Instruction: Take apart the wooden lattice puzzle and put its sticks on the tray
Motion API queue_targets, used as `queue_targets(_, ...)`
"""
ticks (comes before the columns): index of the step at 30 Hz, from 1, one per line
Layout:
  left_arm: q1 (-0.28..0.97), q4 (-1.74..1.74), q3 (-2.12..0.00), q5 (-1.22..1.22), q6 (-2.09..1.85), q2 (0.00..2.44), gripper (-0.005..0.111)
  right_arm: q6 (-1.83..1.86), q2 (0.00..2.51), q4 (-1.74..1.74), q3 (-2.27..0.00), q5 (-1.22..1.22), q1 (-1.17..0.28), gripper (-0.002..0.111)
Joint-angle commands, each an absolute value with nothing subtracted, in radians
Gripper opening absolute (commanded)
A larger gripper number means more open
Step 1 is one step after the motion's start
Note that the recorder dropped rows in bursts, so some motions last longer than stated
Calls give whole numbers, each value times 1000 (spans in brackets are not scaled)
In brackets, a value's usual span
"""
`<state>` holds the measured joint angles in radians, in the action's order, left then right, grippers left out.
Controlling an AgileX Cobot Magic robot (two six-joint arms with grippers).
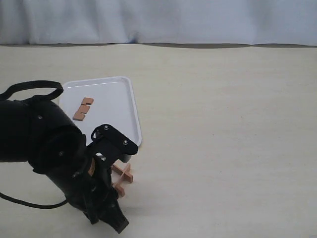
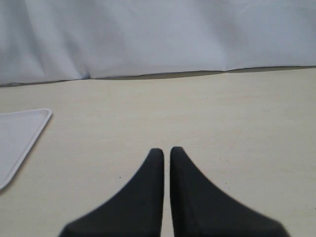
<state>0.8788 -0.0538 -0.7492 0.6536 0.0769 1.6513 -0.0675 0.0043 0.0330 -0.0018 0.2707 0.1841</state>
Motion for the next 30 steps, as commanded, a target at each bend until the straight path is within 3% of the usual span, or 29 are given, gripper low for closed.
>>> queue_targets(1,944,147,-805,722,263,1651,37,-63,0,37,0,267,184,4)
queue_targets(30,949,224,-803,581,345,1699,37,-63,0,37,0,267,184,4)
